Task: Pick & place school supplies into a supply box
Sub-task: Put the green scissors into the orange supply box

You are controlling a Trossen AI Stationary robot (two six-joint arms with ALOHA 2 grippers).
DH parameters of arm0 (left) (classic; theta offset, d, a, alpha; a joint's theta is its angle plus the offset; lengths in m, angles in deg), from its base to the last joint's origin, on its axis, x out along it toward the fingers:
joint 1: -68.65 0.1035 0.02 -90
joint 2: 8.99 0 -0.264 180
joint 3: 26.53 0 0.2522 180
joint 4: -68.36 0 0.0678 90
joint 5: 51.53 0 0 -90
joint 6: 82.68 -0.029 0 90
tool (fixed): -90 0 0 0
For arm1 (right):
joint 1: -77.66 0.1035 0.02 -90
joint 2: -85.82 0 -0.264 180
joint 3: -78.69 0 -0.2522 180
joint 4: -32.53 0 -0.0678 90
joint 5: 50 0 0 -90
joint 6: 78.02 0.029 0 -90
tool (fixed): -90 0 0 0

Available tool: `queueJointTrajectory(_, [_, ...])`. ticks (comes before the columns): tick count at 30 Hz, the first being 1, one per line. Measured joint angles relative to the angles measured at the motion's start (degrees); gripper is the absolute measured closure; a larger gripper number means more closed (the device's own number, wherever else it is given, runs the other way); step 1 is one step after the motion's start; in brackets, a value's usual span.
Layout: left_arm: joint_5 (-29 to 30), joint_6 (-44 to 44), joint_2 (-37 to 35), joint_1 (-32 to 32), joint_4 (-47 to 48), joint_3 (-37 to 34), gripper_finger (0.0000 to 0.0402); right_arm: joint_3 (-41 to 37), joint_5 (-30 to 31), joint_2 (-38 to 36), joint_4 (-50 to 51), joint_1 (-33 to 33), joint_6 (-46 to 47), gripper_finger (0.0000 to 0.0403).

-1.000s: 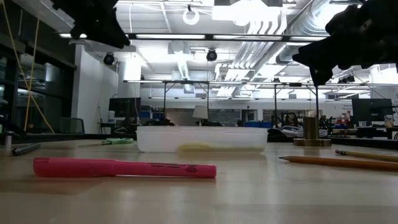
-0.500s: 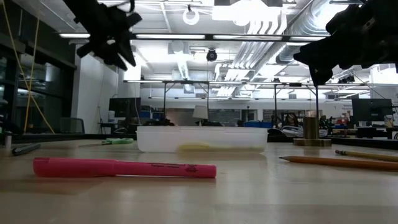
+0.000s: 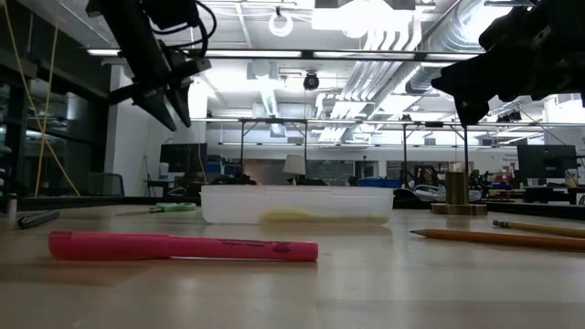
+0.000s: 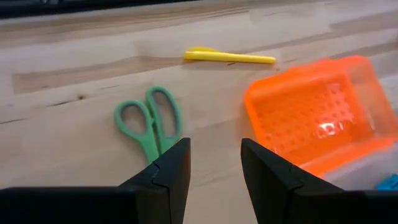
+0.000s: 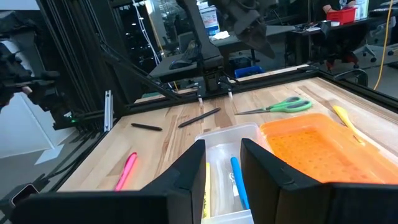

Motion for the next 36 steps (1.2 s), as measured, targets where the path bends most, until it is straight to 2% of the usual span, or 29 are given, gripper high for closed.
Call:
queueJointTrajectory(8, [-3.08, -3.18, 2.85, 5.96, 0.01, -0.07, 0.0229, 0.00, 0.04, 0.02, -0.10, 0.00, 0.00, 0.0324])
queueJointTrajectory(14, [-4.52, -3.55, 7.68, 8.28, -0.04, -0.07, 0.0229, -0.02, 0.11, 0.02, -0.42, 0.00, 0.00, 0.0324])
queueJointTrajectory(36, [-3.89, -6.10, 23.45, 8.59, -6.46, -0.07, 0.0229, -0.01, 0.18, 0.02, -0.42, 0.00, 0.00, 0.0324])
